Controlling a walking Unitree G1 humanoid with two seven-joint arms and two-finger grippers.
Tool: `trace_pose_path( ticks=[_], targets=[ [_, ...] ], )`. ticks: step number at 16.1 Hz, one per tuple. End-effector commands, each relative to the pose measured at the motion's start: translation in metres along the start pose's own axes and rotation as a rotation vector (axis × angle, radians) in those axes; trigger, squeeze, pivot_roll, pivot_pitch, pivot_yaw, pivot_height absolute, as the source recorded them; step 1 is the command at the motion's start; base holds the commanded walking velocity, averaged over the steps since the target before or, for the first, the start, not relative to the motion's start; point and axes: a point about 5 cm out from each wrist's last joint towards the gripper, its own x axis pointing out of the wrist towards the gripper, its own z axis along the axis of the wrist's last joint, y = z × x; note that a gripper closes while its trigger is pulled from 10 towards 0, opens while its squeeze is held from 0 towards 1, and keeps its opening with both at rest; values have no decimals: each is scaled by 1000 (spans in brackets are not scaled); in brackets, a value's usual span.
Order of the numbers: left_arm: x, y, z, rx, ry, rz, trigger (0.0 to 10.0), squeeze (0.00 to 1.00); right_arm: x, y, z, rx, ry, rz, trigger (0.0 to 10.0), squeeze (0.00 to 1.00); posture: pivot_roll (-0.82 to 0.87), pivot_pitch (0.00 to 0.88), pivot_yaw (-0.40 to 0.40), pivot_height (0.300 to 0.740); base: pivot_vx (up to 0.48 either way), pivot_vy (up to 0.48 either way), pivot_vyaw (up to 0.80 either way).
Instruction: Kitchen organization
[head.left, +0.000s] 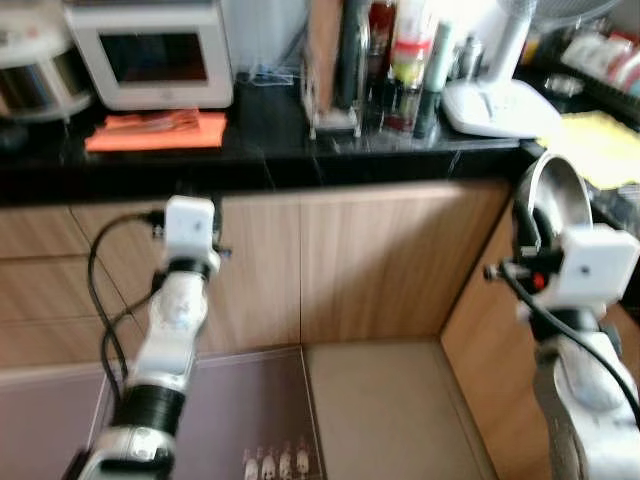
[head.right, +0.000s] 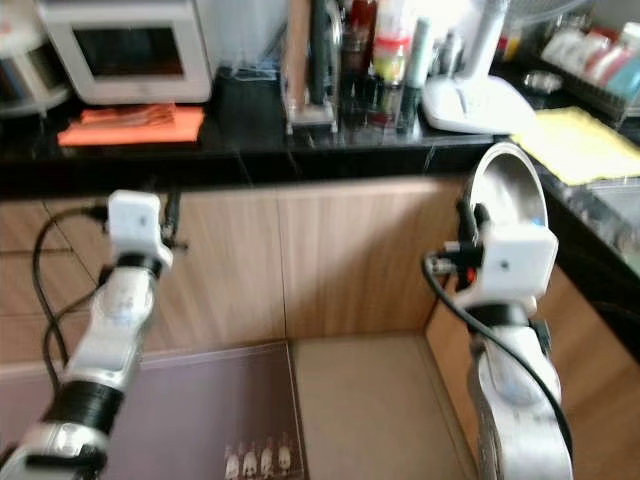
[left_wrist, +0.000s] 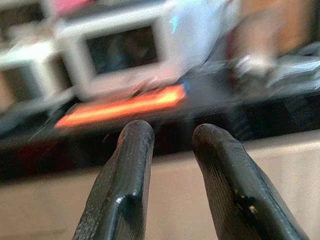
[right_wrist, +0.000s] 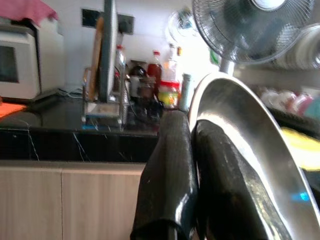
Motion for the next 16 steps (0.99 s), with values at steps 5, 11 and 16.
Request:
trace_pose_path(
  ticks=[5, 11, 16],
  targets=[
    [-23, 9, -61, -2, 282, -19, 10000, 0, -25, -74, -54, -16, 214, -282, 10000, 0, -24, 0, 5, 740, 0, 0, 0],
    [-94, -3, -143, -34, 781, -134, 10000, 0, -112, -80, -196, 123, 813, -376, 10000, 0, -19, 0, -1, 740, 0, 0, 0],
    [-125, -15, -162, -8, 917, -249, 10000, 0, -152, -42, -239, 292, 1010, -327, 10000, 0, -10, 0, -1, 740, 0, 0, 0]
  ],
)
